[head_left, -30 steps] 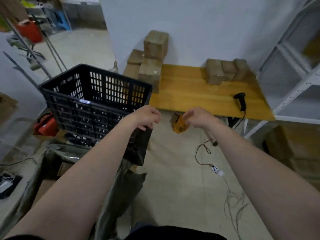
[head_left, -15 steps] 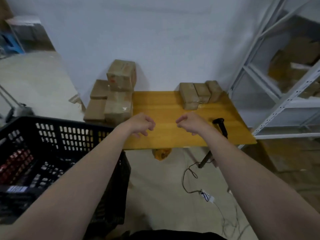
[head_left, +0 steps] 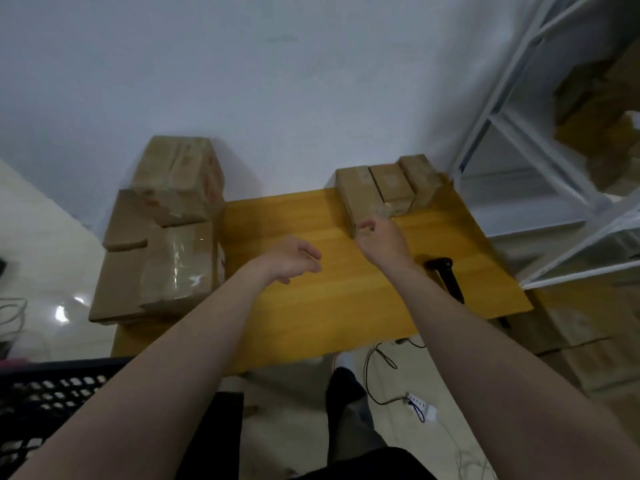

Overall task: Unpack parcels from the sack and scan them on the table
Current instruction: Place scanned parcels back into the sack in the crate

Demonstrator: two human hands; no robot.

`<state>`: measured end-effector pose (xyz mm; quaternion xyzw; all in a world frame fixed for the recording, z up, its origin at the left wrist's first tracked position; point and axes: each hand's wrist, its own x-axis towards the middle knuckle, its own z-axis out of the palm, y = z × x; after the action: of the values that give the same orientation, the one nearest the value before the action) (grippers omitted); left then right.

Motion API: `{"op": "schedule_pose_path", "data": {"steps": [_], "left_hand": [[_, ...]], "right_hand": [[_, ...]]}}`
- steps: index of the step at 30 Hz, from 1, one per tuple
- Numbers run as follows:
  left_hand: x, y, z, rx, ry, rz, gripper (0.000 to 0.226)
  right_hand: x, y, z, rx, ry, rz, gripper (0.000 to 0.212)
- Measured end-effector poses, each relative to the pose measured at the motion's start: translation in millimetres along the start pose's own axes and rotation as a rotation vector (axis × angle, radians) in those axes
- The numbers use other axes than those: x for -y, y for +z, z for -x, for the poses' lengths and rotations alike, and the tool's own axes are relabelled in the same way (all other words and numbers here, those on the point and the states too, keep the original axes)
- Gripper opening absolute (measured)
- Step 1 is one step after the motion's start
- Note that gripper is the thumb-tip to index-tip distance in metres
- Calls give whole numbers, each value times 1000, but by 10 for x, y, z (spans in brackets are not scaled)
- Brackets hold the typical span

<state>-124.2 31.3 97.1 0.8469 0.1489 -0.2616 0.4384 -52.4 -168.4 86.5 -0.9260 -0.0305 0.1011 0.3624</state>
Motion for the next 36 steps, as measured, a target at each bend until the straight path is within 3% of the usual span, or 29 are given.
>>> {"op": "schedule_pose_path", "data": {"steps": [5,8,11,14,16,20,24,30,36], "left_hand": [[-197,-125,-941,50,-51,-10,29],[-339,-164,-1523,37,-125,20,23],[-416,-177,-2123,24,-207,109,12],[-409,-152,-2590,25,-261,180,11],[-374,-122,-2791,44,-305,228,12],[-267,-85,-3058,92,-390,279,13],[-173,-95,-3220,83,-457,370,14],[-66,-160,-3225,21,-534,467,9],[135,-250,-2927,-41,-561,563,12]], "right_hand": [[-235,85,-1168,98,43,49,22],[-375,132,-1794,167,152,77,19],[-522,207,-2388,206,210,146,34],[-671,396,-2842,299,265,217,62],[-754,559,-3068,323,294,224,69],[-876,854,-3318,369,410,288,80],[-889,1043,-3437,330,452,328,76],[-856,1197,-3477,358,443,500,111],[-755,1213,-3244,326,423,515,109]]}}
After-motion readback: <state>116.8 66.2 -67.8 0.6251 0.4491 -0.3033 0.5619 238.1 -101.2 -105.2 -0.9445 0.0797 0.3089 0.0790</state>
